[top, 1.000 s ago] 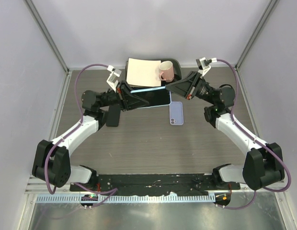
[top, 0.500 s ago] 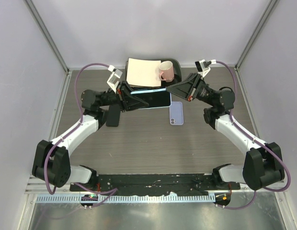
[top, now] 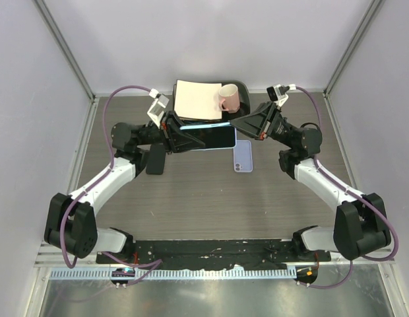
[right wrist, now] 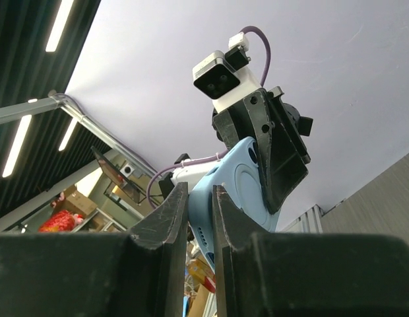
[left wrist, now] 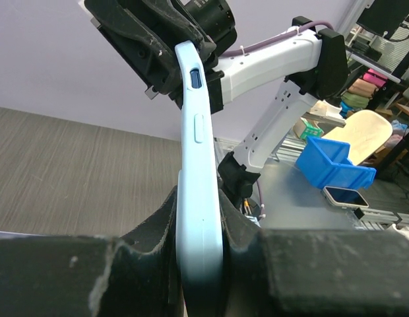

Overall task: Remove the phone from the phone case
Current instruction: Remove the phone case from the phone.

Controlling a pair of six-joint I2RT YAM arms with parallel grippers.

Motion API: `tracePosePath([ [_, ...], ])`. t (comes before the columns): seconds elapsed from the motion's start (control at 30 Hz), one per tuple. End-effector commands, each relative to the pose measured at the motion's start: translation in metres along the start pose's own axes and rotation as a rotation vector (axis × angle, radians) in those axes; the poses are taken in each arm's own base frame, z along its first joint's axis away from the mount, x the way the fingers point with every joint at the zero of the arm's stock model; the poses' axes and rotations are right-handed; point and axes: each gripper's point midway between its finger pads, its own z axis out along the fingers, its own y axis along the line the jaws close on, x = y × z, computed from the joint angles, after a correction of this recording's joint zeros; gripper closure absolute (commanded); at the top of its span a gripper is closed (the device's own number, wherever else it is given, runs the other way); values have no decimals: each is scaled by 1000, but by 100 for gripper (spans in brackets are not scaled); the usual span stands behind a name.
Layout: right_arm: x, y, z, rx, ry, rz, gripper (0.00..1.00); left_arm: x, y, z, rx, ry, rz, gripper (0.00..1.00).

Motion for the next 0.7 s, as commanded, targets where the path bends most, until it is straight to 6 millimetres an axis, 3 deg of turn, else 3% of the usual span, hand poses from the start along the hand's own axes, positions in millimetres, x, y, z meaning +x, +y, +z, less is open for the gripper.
tracePosePath([
  [0.0, -17, -9, 6, 6, -96, 100, 99, 5, -49, 10, 216, 117, 200, 100],
  [0.27, -20, -36, 4, 70, -130, 145, 99, 7, -52, 14, 242, 132, 198, 100],
  [0.4, -19, -38, 6, 75, -120, 119, 99, 8, -54, 14, 248, 133, 198, 100],
  [0.67, -11, -84, 0, 267, -52, -59, 99, 2, -58, 17, 239, 102, 176, 100],
])
